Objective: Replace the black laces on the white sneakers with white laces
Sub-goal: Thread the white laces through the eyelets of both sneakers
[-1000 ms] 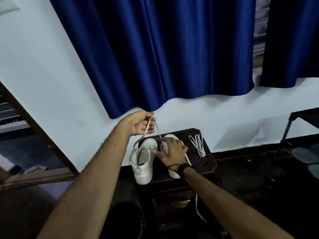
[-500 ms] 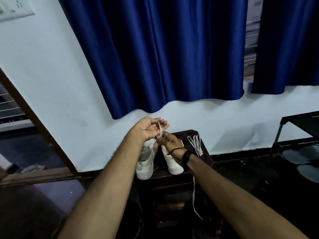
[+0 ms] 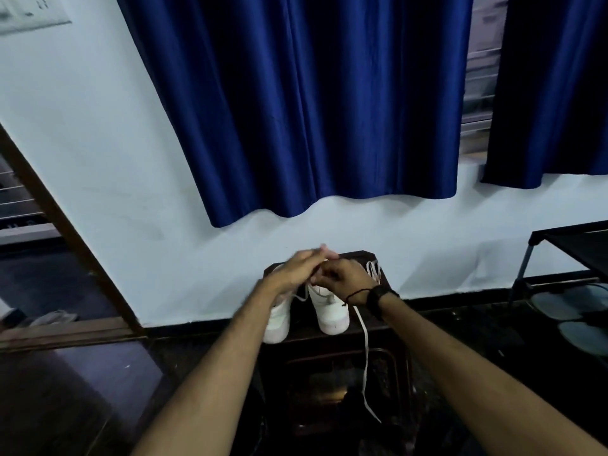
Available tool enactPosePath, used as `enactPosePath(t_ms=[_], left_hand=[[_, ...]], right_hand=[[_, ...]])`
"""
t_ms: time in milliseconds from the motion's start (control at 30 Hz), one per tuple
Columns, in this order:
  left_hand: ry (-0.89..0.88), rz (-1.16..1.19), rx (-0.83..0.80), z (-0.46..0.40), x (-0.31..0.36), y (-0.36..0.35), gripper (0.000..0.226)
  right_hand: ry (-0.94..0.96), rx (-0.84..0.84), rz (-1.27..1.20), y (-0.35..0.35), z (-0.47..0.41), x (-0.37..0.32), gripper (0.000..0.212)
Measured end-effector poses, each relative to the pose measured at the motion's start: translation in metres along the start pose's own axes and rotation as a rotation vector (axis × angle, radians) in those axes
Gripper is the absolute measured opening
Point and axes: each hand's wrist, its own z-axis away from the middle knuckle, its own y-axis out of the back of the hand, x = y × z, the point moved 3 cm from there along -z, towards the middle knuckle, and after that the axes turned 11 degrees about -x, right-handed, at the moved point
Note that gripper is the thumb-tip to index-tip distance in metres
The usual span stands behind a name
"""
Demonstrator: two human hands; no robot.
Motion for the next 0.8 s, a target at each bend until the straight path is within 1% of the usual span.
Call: enactPosePath(t_ms=[33,100,167,267,300,367,400,433,467,533,600,633,700,733,800], left_hand=[[0.031,0.066,-0.086,0.003,0.003,-0.012,0.043],[0.076,0.057,-0.123,0.005,-0.004,-0.015,0.048],[0.101,-0.064,-0.129,0.006,-0.014,-0.004,0.044],[0.124,-0.063,-0.141,0.005,-0.034,0.012,0.03],[0.118,-0.063,-0.123,0.003,-0.041,0.014,0.029],[0.082,-0.163,-0.068,-0.004,-0.048,0.014,0.028],[0.048,-0.216,-0.04,-0.008,-0.048,0.01,0.025],[0.007,-0.22,-0.014,-0.011,-0.047,0.004,0.021],[-0.029,-0.158,-0.001,-0.014,-0.045,-0.004,0.022],[-0.061,0.038,-0.003,-0.016,-0.039,-0.02,0.028],[-0.017,0.118,-0.001,-0.019,-0.042,-0.026,0.033],[0.014,0.082,0.017,-0.022,-0.047,-0.023,0.034],[0.011,-0.055,0.088,-0.029,-0.058,-0.009,0.03],[-0.006,-0.115,0.144,-0.032,-0.061,0.0,0.03],[-0.016,-0.261,0.286,-0.038,-0.067,0.016,0.035]], right_hand=[[0.011,0.069,0.049,0.002,0.0,-0.006,0.017],[-0.009,0.195,0.009,0.01,0.003,0.001,0.012],[0.009,0.177,-0.101,0.017,0.009,0.017,0.011],[0.015,0.079,-0.163,0.019,0.021,0.033,0.005],[0.006,0.09,-0.166,0.018,0.023,0.036,0.006],[-0.011,0.154,-0.171,0.017,0.022,0.039,0.006],[-0.009,0.188,-0.164,0.015,0.02,0.038,0.006],[-0.003,0.221,-0.157,0.012,0.017,0.035,0.007],[0.011,0.259,-0.147,0.01,0.012,0.032,0.01],[0.035,0.347,-0.103,0.009,0.004,0.025,0.016],[0.027,0.369,-0.106,0.008,-0.003,0.025,0.02],[0.026,0.34,-0.118,0.007,-0.005,0.027,0.021],[0.007,0.267,-0.125,0.004,-0.008,0.037,0.02],[-0.028,0.277,-0.12,0.002,-0.009,0.044,0.02],[-0.153,0.388,-0.126,0.003,-0.014,0.06,0.016]])
